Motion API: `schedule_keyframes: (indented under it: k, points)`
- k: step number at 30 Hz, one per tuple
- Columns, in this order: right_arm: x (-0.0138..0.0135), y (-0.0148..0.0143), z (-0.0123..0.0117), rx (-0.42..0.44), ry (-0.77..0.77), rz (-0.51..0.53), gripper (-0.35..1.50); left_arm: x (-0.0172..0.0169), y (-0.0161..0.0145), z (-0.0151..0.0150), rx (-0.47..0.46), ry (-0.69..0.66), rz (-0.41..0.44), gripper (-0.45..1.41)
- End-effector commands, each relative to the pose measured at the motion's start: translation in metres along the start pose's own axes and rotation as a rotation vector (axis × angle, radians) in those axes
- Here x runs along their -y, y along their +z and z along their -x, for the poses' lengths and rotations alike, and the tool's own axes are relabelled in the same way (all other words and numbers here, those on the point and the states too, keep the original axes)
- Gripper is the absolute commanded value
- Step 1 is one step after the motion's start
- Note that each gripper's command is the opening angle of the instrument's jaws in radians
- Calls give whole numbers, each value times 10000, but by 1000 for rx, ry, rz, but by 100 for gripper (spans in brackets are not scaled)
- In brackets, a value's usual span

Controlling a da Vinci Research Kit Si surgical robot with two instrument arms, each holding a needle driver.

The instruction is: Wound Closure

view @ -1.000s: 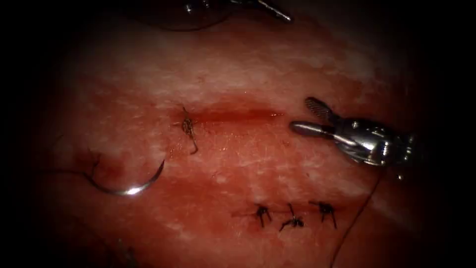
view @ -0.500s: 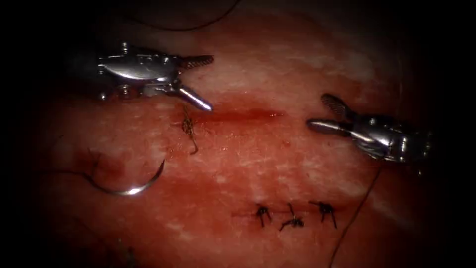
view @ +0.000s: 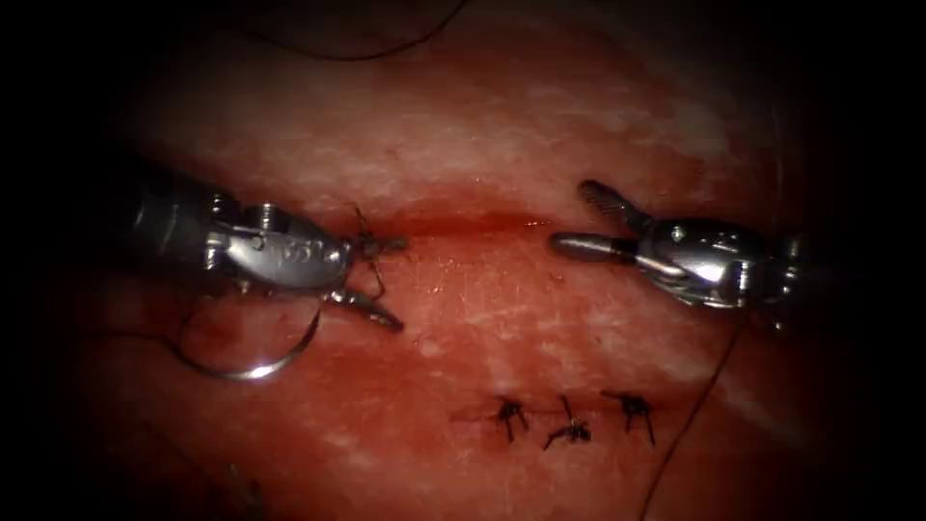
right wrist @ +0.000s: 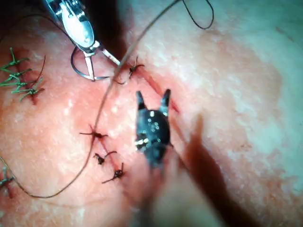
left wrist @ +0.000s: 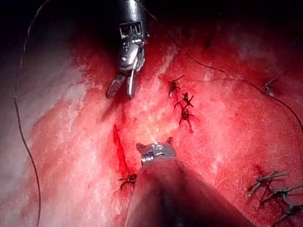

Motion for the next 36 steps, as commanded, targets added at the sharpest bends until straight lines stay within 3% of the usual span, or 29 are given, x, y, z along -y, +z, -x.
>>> schedule_keyframes:
  k: [1, 6, 13, 24, 28, 30, 36]
  points:
    - [8, 10, 9, 4, -1, -4, 101, -6, 5, 4, 7, 17, -9, 41]
    - [7, 16, 15, 7, -7, 1, 100, -15, 5, 15, 25, 101, -41, 16]
    - [7, 27, 21, 16, -12, 7, 100, -15, 20, 32, 51, 213, -90, 10]
    - [8, 29, 22, 16, -14, 7, 100, -1, 36, 54, 70, 223, -124, 10]
    - [8, 31, 22, 16, -13, 9, 100, -5, 40, 57, 62, 243, -106, -15]
    - [8, 31, 22, 16, -13, 9, 100, -6, 40, 58, 56, 249, -94, -42]
    - [8, 32, 22, 16, -13, 10, 100, -7, 39, 58, 63, 298, -83, -45]
